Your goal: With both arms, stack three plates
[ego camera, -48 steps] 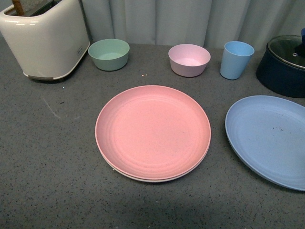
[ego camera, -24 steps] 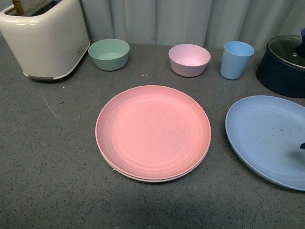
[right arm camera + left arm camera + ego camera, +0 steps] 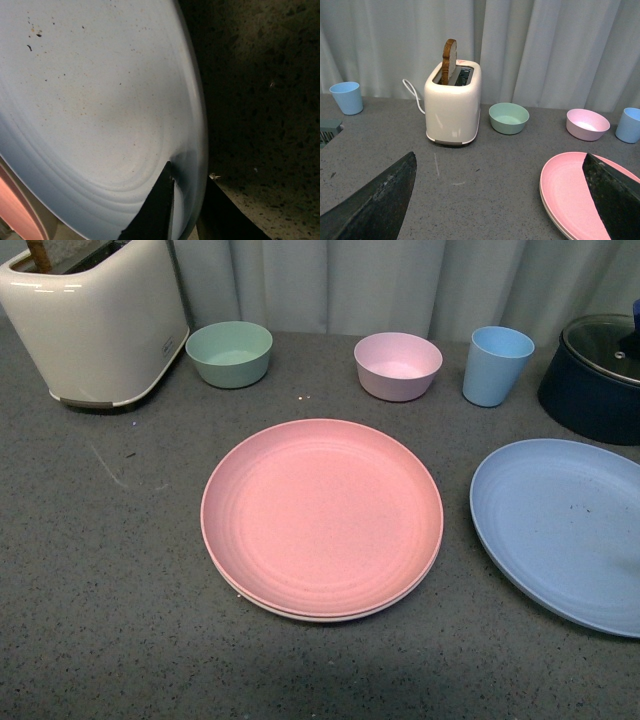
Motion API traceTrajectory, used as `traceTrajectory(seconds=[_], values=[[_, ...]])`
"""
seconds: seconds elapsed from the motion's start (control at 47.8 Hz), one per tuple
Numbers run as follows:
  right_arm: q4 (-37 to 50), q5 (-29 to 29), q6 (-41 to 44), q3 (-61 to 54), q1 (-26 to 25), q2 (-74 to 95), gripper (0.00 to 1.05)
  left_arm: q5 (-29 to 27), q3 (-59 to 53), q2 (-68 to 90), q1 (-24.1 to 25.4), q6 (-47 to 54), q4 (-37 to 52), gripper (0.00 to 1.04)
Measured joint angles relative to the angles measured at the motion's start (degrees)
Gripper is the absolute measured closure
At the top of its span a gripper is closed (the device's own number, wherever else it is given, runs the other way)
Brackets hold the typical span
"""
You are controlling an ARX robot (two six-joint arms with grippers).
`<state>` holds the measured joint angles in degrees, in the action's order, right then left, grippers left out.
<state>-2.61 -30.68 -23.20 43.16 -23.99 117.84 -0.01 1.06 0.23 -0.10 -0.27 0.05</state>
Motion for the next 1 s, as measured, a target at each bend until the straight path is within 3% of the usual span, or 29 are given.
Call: traceTrajectory(seconds=[0.084,0.23,0.439,0.565,0.711,1.004], values=[[1.27,-1.4,-0.7,-1.16,-0.72,-1.88,1.03,0.0,0.0,0.0,0.0,0.0,0.0,0.07],[2.05,-2.67,-0.42,-2.73,-2.14,-4.98,1.03,0.0,0.0,0.0,0.0,0.0,-0.02,0.07],[3.34,-10.12,-1.29,-3.61,-4.31,-9.84,1.03,0.0,0.0,0.0,0.0,-0.02,-0.02,0.07],[3.13,-12.81,-1.4,-4.24,-3.02,-14.32,1.03,0.02,0.0,0.0,0.0,0.0,-0.02,0.07],[4.09,-11.58,-2.78,-4.2,4.22,-15.65,1.03,0.0,0.0,0.0,0.0,0.0,-0.02,0.07],[11.26,-7.41,-17.57,3.02,29.46,-8.44,1.03,0.0,0.0,0.0,0.0,0.0,-0.02,0.07]])
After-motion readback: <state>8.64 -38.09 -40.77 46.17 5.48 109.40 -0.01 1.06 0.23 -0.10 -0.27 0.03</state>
